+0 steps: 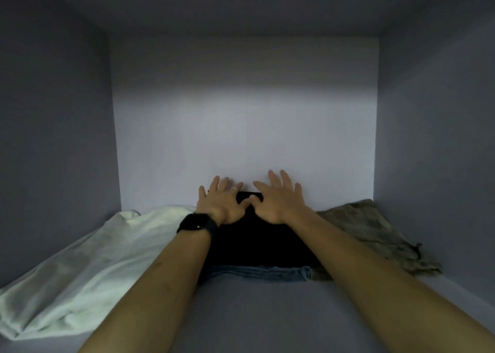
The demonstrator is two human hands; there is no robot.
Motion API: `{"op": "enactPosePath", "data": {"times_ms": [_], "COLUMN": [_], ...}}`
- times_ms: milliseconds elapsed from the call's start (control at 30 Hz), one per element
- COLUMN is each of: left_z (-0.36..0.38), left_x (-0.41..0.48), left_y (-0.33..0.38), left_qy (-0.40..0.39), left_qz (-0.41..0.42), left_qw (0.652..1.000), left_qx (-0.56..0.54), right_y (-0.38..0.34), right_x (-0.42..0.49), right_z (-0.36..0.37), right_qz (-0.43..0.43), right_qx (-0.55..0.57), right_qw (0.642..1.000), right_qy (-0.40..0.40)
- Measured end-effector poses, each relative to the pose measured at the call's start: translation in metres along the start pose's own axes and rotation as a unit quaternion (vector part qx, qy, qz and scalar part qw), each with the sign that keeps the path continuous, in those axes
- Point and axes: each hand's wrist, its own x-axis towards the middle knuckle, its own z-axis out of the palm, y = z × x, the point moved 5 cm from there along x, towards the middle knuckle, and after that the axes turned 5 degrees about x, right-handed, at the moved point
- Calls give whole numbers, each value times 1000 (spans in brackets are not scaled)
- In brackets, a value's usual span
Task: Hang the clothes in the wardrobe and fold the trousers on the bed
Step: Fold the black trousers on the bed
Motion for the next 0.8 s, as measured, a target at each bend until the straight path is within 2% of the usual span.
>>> {"op": "enactPosePath", "data": {"times_ms": [133,233,567,633,800], "left_z": [49,56,62,60,46], "left_x": [-9,-5,1,4,-6], "left_y": [-11,-16,-22,-22,-8], "left_qy": [-65,-76,-84,-80,-51], "left_qz": [-63,-74,-92,-92,-61], "left_qw": [996,994,992,992,996], "left_qx": [1,-10,-8,-3,30], "right_y": [4,14,41,35,15], "right_x": [0,5,8,12,-6], "right_z": [52,68,65,63,37], "right_qz": [24,56,98,94,62], "right_qx": [-6,21,56,39,-58], "right_qw": [997,992,981,985,996], "right_qy": [-73,-113,-159,-137,29]}}
